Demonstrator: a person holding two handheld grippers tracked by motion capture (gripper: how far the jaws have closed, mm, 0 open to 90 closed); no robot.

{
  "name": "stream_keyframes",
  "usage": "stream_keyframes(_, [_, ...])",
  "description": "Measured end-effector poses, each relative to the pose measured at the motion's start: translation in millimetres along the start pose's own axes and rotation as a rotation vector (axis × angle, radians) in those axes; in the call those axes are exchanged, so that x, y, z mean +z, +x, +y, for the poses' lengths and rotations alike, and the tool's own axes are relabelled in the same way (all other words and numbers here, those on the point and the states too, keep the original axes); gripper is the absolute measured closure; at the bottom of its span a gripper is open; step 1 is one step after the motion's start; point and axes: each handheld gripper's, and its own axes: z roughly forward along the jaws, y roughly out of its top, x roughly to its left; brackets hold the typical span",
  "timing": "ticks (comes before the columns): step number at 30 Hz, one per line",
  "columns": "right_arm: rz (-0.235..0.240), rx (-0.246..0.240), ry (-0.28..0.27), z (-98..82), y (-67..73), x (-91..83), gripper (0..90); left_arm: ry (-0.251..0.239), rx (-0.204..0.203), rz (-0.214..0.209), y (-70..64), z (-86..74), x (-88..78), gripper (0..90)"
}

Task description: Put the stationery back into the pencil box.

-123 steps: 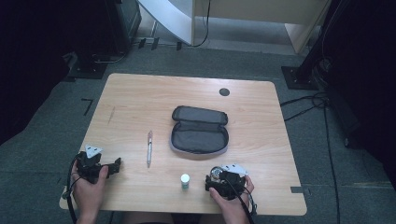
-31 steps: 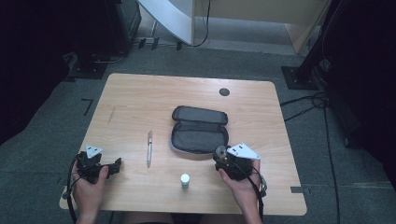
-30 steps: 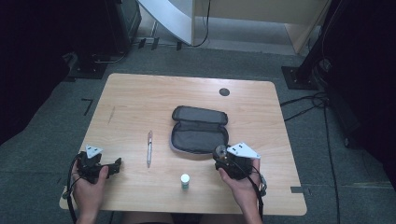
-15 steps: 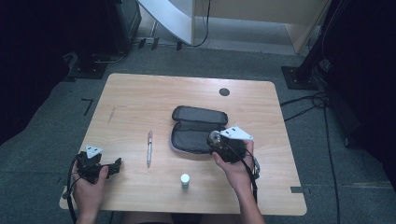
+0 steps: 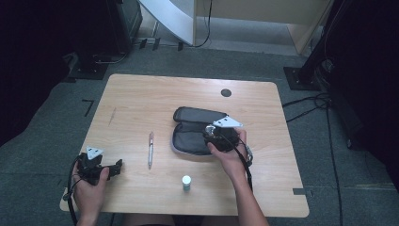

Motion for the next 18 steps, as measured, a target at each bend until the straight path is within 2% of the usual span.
stream_keyframes(9, [0.018,-0.049,0.026,-3.7,0.3,23.4,41.8,0.000,0.000,0.000,0.0,0.0,0.0,0.0])
stream_keyframes(14, [0.020,-0.072,0.058,-7.5,-4.1,34.0,41.8,0.000,0.000,0.000,0.0,0.0,0.0,0.0])
stream_keyframes(16, [0.037,-0.075,0.079,-9.7,-6.1,38.0,41.8,-0.001,0.000,0.000,0.0,0.0,0.1,0.0])
stream_keyframes(18, [0.050,-0.097,0.091,-11.5,-7.4,40.9,41.8,-0.001,0.000,0.000,0.0,0.0,0.1,0.0])
